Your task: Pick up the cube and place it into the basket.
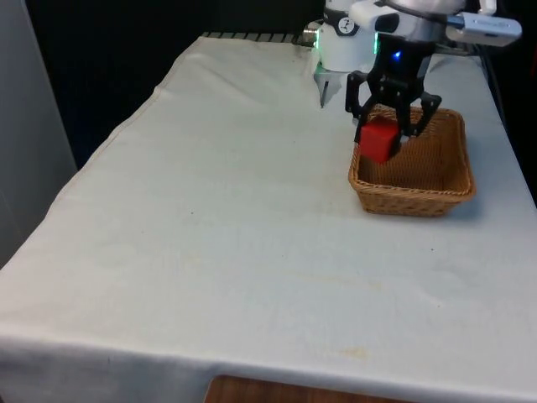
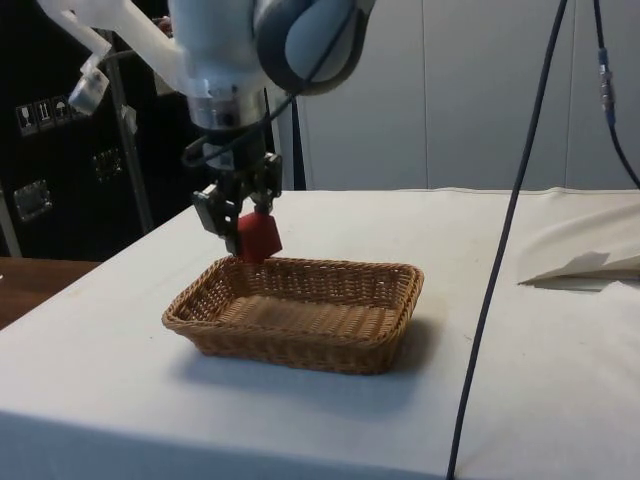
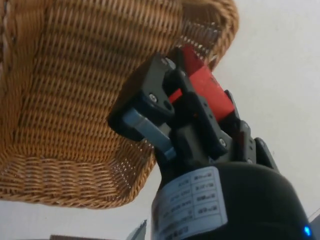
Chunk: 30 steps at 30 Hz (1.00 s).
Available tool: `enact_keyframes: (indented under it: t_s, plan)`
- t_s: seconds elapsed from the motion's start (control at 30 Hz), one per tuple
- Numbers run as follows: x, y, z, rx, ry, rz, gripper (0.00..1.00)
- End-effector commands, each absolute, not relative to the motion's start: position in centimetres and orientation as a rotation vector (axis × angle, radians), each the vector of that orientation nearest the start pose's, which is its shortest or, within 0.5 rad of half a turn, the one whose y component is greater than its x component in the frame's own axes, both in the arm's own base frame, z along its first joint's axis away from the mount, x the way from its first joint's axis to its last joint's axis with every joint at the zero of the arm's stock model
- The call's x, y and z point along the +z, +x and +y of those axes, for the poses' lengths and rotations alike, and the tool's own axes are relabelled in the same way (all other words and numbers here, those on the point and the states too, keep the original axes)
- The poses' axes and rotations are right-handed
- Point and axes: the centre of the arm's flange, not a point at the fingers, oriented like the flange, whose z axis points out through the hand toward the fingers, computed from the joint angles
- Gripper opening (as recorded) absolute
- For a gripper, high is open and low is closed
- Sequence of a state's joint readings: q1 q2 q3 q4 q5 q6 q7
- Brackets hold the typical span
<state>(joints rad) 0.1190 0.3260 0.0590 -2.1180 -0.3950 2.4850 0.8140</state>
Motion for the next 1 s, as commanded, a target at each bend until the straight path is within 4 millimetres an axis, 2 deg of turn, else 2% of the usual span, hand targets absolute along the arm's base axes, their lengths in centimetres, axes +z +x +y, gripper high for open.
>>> enact_keyframes:
  t_s: [0.0, 0.57, 0.97]
  plan:
    - [26.0, 56.8, 10.8, -0.275, -3.258, 0.547, 0.12]
    - [22.5, 52.8, 14.0, -0.306, -3.227, 0.539, 0.12]
    - [21.5, 49.4, 15.1, -0.350, -3.216, 0.536, 0.12]
